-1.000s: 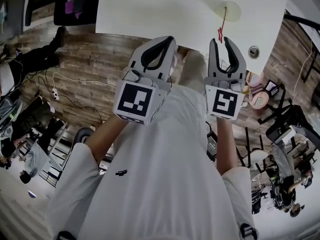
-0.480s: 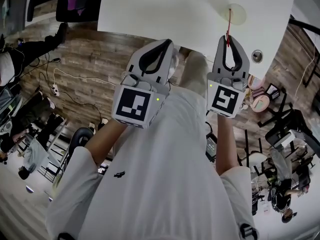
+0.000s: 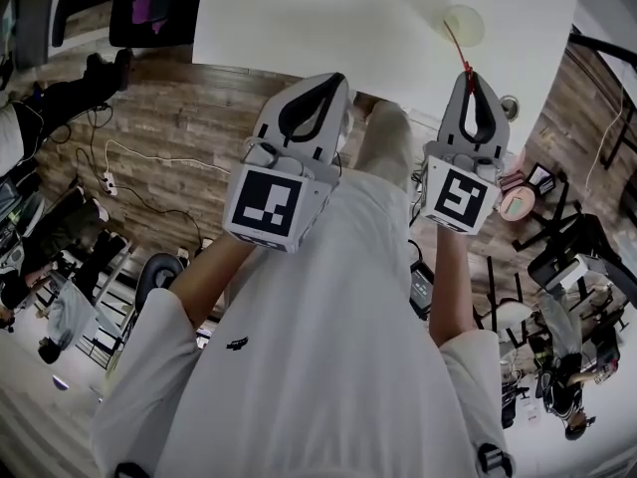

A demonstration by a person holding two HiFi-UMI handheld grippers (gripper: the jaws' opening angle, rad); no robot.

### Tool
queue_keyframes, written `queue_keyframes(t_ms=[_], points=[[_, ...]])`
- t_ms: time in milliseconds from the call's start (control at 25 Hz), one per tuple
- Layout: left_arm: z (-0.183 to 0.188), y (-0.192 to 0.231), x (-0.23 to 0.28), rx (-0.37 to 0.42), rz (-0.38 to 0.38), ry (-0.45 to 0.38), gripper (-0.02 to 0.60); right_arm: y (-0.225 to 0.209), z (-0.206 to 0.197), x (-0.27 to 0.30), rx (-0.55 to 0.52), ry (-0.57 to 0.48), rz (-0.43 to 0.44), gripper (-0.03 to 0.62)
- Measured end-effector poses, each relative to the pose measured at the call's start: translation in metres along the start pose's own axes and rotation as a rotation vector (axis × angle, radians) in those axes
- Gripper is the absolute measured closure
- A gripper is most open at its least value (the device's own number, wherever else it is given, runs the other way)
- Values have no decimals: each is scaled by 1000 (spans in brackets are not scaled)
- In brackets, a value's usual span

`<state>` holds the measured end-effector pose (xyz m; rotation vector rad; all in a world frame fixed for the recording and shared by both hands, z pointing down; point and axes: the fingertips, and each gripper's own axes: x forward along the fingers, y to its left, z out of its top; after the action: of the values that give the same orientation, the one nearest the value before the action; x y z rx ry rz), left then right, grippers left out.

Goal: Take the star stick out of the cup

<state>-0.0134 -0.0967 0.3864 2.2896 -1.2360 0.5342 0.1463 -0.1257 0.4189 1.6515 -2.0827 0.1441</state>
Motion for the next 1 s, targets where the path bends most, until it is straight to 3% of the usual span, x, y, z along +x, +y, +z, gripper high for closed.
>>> queue_keyframes(t_ms=[160, 280, 440, 1000], points=[[3, 0, -3, 8, -7, 4, 586, -5, 10, -7, 67, -64, -27, 576], [10, -1, -5, 34, -12, -40, 586, -6, 12, -16, 31, -34, -14, 576], [18, -7, -5, 48, -32, -58, 586, -15, 23, -27, 87, -59, -52, 576], [44, -28, -19, 75, -72, -127, 586, -31, 55, -72, 138, -125, -87, 576]])
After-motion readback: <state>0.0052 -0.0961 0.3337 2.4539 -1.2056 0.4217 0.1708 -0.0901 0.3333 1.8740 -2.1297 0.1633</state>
